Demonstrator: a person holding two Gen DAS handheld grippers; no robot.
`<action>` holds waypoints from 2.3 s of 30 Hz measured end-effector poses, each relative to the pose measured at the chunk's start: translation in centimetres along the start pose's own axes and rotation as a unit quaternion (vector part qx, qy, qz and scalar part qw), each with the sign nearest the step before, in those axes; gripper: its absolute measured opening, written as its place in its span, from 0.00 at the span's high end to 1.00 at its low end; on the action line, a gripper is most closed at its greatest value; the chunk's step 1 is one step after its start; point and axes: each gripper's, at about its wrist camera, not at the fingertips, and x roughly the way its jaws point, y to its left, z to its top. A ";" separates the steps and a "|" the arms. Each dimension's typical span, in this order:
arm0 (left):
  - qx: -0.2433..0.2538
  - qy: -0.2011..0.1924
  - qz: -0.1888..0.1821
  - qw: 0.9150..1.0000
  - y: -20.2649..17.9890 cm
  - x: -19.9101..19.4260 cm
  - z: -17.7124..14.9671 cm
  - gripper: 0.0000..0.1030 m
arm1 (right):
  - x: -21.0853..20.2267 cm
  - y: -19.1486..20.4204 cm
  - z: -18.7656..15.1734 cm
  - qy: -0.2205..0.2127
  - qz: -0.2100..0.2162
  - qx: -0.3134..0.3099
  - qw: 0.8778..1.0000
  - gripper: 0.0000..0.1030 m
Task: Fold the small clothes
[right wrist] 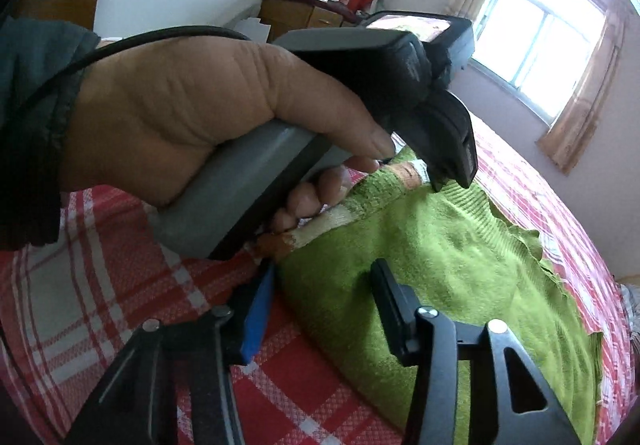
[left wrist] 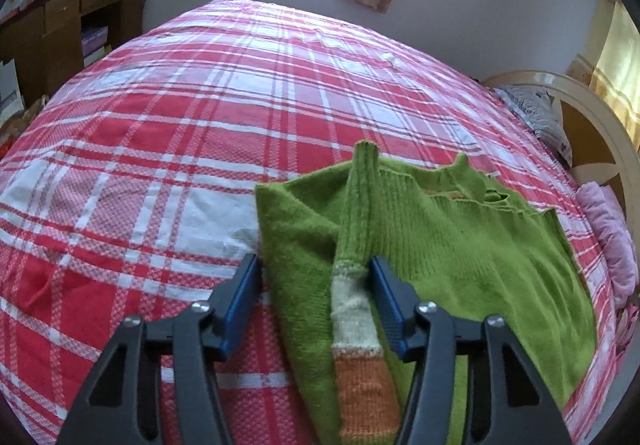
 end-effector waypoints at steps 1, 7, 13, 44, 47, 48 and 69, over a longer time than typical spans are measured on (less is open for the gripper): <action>0.003 0.000 0.000 1.000 -0.1 0.0 0.0 0.50 | 0.0 0.1 0.0 0.000 0.003 -0.002 1.000 0.60; 0.002 -0.002 -0.008 1.000 -0.1 0.2 -0.1 0.60 | -0.5 0.9 0.1 -0.003 0.002 -0.004 1.000 0.64; -0.001 0.002 -0.027 1.000 0.0 0.3 -0.1 0.70 | -0.3 1.0 0.0 -0.004 -0.001 -0.008 1.000 0.69; -0.080 -0.023 -0.136 0.987 -6.3 -4.6 4.2 0.85 | -8.6 -10.3 -3.4 -0.102 0.079 0.194 0.972 0.90; -0.075 -0.027 -0.138 0.987 -8.0 -4.7 4.7 0.85 | -9.6 -12.0 -4.3 -0.110 0.083 0.218 0.966 0.90; -0.072 -0.029 -0.140 0.987 -8.6 -4.8 4.8 0.85 | -10.0 -12.7 -4.8 -0.113 0.083 0.226 0.964 0.90; -0.005 -0.001 -0.199 0.980 -20.9 -1.1 5.2 0.85 | -15.7 -20.1 -12.7 -0.138 0.068 0.318 0.936 0.91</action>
